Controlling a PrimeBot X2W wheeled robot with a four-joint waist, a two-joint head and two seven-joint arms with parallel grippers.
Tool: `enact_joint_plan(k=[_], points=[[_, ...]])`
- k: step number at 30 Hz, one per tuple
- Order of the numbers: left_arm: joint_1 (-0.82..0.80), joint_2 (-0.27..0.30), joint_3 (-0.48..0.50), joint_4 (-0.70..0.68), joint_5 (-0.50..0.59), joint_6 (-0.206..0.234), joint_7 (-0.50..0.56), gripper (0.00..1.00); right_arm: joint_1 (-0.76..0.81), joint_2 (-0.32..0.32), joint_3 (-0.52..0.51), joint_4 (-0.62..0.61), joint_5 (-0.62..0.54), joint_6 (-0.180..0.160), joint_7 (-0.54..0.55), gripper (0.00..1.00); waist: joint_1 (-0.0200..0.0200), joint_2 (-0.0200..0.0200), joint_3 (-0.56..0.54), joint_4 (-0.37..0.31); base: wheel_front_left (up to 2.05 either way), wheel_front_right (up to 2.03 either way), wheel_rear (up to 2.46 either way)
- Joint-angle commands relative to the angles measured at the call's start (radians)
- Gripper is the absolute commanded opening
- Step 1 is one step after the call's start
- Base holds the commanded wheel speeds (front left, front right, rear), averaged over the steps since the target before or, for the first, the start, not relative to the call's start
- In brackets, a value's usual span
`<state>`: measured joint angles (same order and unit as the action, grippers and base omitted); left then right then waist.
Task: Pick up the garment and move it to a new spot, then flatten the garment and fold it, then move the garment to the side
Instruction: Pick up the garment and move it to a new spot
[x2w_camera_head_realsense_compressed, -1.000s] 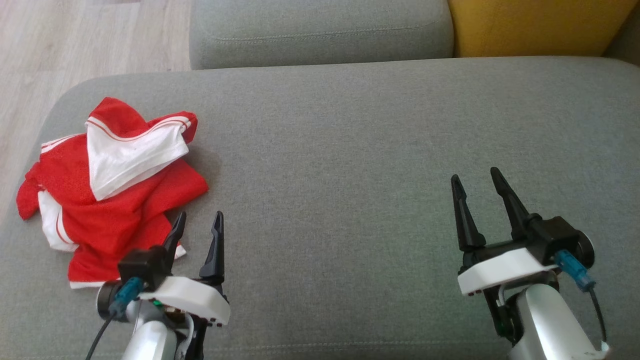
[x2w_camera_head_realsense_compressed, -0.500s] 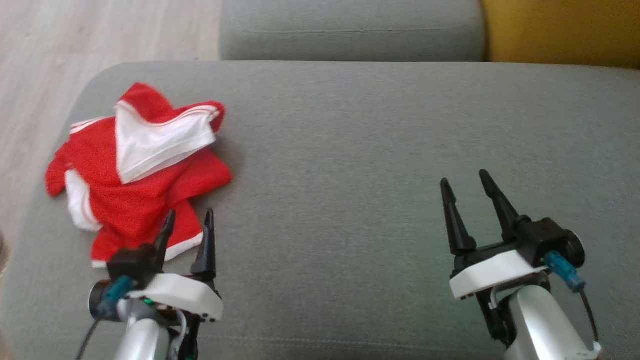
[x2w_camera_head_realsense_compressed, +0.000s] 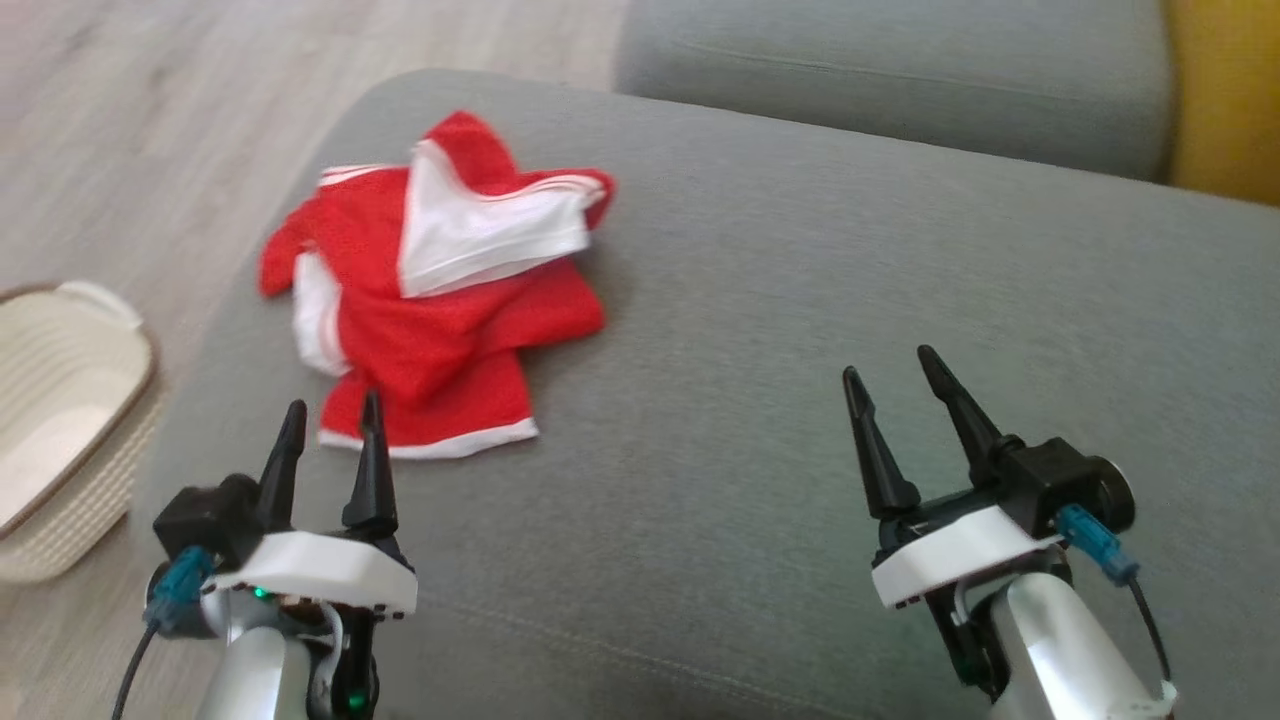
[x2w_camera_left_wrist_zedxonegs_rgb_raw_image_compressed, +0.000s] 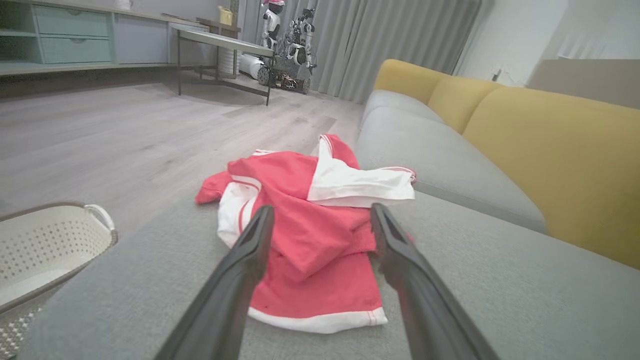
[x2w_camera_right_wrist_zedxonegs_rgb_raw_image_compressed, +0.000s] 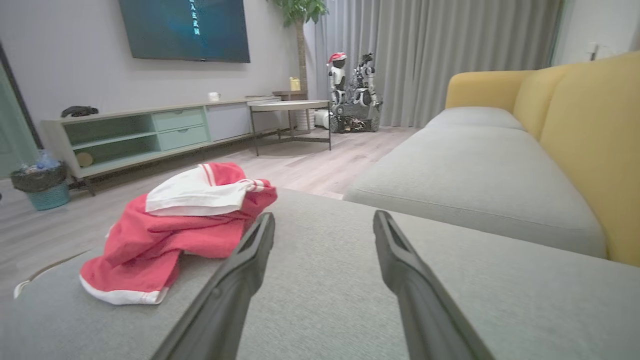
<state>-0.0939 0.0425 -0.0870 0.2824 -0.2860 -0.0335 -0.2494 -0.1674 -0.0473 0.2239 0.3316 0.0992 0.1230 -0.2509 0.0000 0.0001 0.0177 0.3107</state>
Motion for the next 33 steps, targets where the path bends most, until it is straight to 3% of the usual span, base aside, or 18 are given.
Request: enact_joint_plan(k=[1,9,15,25,33], points=[[-0.044,0.008,0.029,-0.039,0.003,0.006,-0.012,1.00,-0.048,-0.003,0.025,-0.029,0.009,0.008,-0.011,1.00,0.0000,-0.0001,0.001,0.040,0.00,0.00,0.00],[-0.028,0.008,0.055,-0.060,-0.009,0.025,-0.012,1.00,-0.053,-0.003,0.069,-0.018,0.023,0.008,-0.011,1.00,0.0000,-0.0001,0.000,0.124,0.00,0.00,0.00],[-0.021,0.008,0.057,-0.052,-0.005,0.024,-0.012,1.00,-0.052,-0.003,0.079,-0.011,0.031,0.008,-0.011,1.00,0.0000,-0.0001,-0.008,0.147,0.00,0.00,0.00],[-0.044,0.008,0.088,-0.051,0.020,0.005,-0.012,1.00,-0.065,-0.003,0.070,-0.019,0.031,0.008,-0.011,1.00,0.0000,-0.0001,0.022,0.112,0.00,0.00,0.00],[-0.178,0.074,0.121,0.053,0.008,-0.067,-0.005,1.00,-0.121,-0.003,0.001,-0.044,-0.042,0.008,-0.011,1.00,0.0000,-0.0001,0.132,0.038,0.00,0.00,0.00]])
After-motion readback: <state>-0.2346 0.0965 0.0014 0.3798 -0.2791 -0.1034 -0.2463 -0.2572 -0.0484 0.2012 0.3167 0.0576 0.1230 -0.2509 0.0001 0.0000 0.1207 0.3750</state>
